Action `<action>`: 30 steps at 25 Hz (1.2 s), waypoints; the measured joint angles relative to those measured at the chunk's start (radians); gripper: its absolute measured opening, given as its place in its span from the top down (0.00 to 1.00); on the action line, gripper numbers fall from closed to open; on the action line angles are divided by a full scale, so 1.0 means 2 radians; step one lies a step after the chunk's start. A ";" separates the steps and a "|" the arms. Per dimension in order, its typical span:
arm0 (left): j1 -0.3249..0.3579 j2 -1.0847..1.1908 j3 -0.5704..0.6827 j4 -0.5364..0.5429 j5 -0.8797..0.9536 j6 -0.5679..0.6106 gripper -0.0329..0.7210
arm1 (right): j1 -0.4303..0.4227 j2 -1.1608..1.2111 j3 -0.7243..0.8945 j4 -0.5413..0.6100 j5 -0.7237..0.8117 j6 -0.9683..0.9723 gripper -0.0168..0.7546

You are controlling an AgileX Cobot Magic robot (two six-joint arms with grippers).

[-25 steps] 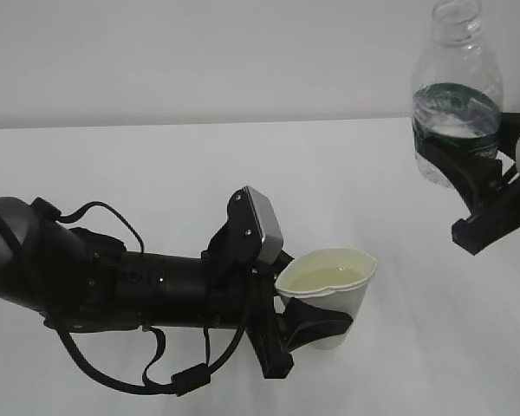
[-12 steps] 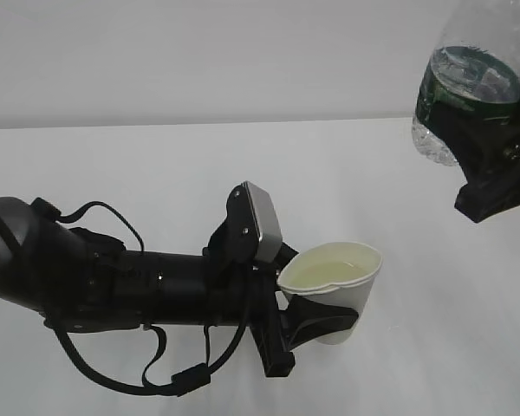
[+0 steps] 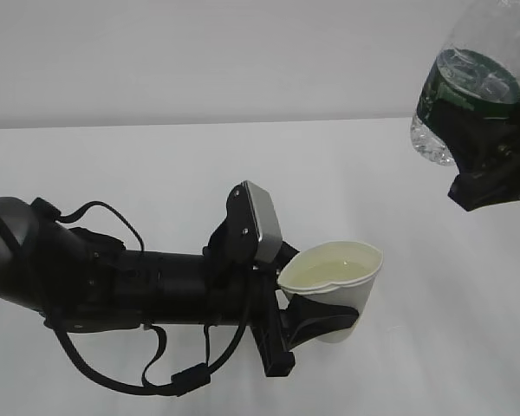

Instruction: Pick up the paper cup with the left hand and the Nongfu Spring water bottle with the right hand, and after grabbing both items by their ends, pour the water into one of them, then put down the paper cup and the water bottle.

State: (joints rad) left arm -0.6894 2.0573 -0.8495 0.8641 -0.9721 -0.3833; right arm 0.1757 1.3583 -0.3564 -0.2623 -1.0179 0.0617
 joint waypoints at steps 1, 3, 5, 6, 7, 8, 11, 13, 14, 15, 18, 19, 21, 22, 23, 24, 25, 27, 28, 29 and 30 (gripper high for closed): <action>0.000 0.000 0.000 0.000 0.000 0.002 0.45 | 0.000 0.011 0.000 0.004 -0.013 0.001 0.52; 0.000 0.000 0.000 -0.001 0.000 0.006 0.45 | 0.000 0.033 0.000 0.011 -0.035 0.001 0.52; 0.000 0.000 0.000 -0.002 0.000 0.007 0.45 | 0.000 0.058 0.000 0.018 -0.046 0.001 0.52; 0.000 0.000 0.000 -0.002 0.000 0.008 0.45 | 0.000 0.070 0.000 0.022 -0.047 0.001 0.52; 0.000 0.000 0.000 -0.003 0.000 0.008 0.45 | 0.000 0.078 0.000 0.026 -0.047 0.001 0.52; 0.000 0.000 0.000 -0.003 0.000 0.008 0.45 | 0.000 0.087 0.000 0.032 -0.047 0.001 0.52; 0.000 0.000 0.000 -0.004 0.000 0.008 0.45 | 0.000 0.103 0.000 0.045 -0.047 0.001 0.52; 0.000 0.000 0.000 -0.004 0.000 0.009 0.45 | 0.000 0.113 -0.001 0.057 -0.050 0.001 0.52; 0.000 0.000 0.000 -0.004 0.000 0.009 0.45 | 0.000 0.118 -0.001 0.063 -0.050 0.001 0.52; 0.000 0.000 0.000 -0.004 0.000 0.009 0.45 | 0.000 0.123 -0.002 0.068 -0.050 0.001 0.52; 0.000 0.000 0.000 -0.009 0.000 0.009 0.45 | 0.000 0.141 -0.002 0.081 -0.050 0.001 0.52; 0.000 0.000 0.000 -0.012 0.000 0.009 0.45 | 0.000 0.147 -0.002 0.085 -0.050 0.001 0.52; 0.000 0.000 0.000 -0.014 0.000 0.009 0.45 | 0.000 0.157 -0.002 0.095 -0.050 -0.003 0.52; 0.000 0.000 0.000 -0.014 0.000 0.009 0.45 | 0.000 0.162 -0.002 0.100 -0.050 -0.009 0.52; 0.000 0.000 0.000 -0.015 0.000 0.009 0.45 | 0.000 0.167 -0.002 0.104 -0.050 -0.016 0.52; 0.000 0.000 0.000 -0.015 0.000 0.009 0.45 | 0.000 0.170 -0.003 0.108 -0.050 -0.024 0.52; 0.000 0.000 0.000 -0.016 0.000 0.009 0.45 | 0.000 0.175 -0.005 0.113 -0.050 -0.031 0.52; 0.000 0.000 0.000 -0.018 0.000 0.009 0.45 | 0.000 0.185 -0.010 0.117 -0.050 -0.038 0.52; 0.000 0.000 0.000 -0.018 0.000 0.009 0.45 | 0.000 0.192 -0.012 0.118 -0.051 -0.043 0.52; 0.000 0.000 0.000 -0.018 0.000 0.009 0.45 | 0.000 0.199 -0.016 0.118 -0.051 -0.046 0.52; 0.000 0.000 0.000 -0.018 0.000 0.009 0.45 | 0.000 0.207 -0.021 0.118 -0.051 -0.048 0.52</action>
State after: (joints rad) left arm -0.6894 2.0573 -0.8495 0.8273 -0.9721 -0.3646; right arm 0.1757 1.7722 -0.3988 -0.0254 -1.1189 -0.0352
